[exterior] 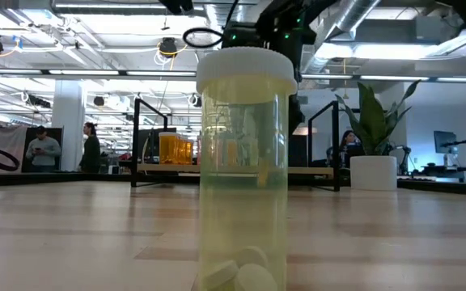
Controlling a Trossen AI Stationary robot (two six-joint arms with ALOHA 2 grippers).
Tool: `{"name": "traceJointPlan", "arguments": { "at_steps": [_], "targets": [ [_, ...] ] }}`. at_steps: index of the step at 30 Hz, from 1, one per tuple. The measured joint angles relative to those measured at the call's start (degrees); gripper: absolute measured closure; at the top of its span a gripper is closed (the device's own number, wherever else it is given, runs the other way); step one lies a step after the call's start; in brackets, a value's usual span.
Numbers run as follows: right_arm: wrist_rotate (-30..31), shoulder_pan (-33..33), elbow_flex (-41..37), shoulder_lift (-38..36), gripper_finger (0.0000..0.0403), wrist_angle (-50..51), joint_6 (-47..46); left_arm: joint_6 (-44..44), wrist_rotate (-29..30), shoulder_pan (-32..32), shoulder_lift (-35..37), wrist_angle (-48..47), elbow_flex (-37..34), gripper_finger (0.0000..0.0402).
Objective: Pick and place medicine bottles onto shelf by color
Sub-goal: Put the small orange pill bottle on the shelf aligned with the other small orange pill bottles
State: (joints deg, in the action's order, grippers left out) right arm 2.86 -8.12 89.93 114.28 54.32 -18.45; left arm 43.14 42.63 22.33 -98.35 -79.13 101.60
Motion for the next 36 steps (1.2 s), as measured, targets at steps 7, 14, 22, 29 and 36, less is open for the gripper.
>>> {"name": "traceJointPlan", "arguments": {
  "at_steps": [7, 14, 22, 29, 36],
  "targets": [
    [0.08, -0.24, 0.88, 2.16, 0.0260, 0.96, 3.82, 0.72, -0.18, -1.26, 0.00, 0.04, 0.00, 0.0205],
    [0.10, -0.26, 0.88, 2.12, 0.0249, 0.72, 4.12, 1.30, -0.17, -1.60, -0.05, 0.14, 0.00, 0.0205],
    [0.07, -0.28, 0.88, 2.12, 0.0221, -0.32, 5.32, 2.95, -0.19, -1.56, -0.11, 0.15, 0.00, 0.0205],
    [0.05, -0.28, 0.88, 1.99, 0.0190, -0.51, 6.36, 3.04, -0.19, -1.56, -0.11, 0.15, 0.00, 0.0205],
    [0.07, -1.11, 1.53, -5.27, 0.0178, 5.29, 6.54, 3.02, -0.58, -1.54, -0.13, 0.17, 0.00, 0.0205]
  ]
}}
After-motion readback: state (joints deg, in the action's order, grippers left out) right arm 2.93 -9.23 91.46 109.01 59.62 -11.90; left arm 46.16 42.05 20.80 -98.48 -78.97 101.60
